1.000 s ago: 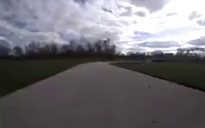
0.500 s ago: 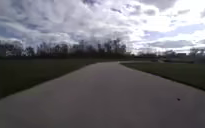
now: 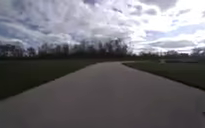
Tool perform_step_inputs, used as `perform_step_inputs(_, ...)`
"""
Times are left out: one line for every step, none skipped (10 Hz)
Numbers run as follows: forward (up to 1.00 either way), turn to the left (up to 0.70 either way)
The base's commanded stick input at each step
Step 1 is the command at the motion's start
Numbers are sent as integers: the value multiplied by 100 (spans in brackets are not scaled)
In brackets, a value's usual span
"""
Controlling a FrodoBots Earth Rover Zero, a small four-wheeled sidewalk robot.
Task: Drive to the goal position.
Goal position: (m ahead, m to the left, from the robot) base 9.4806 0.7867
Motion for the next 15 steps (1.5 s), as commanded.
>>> perform_step_inputs(98, 0)
perform_step_inputs(99, 0)
perform_step_inputs(99, 0)
perform_step_inputs(99, 0)
perform_step_inputs(99, -6)
perform_step_inputs(99, -17)
perform_step_inputs(99, -22)
perform_step_inputs(99, -23)
perform_step_inputs(99, -24)
perform_step_inputs(99, -25)
perform_step_inputs(99, -23)
perform_step_inputs(99, -2)
perform_step_inputs(99, 0)
perform_step_inputs(99, 0)
perform_step_inputs(99, 0)
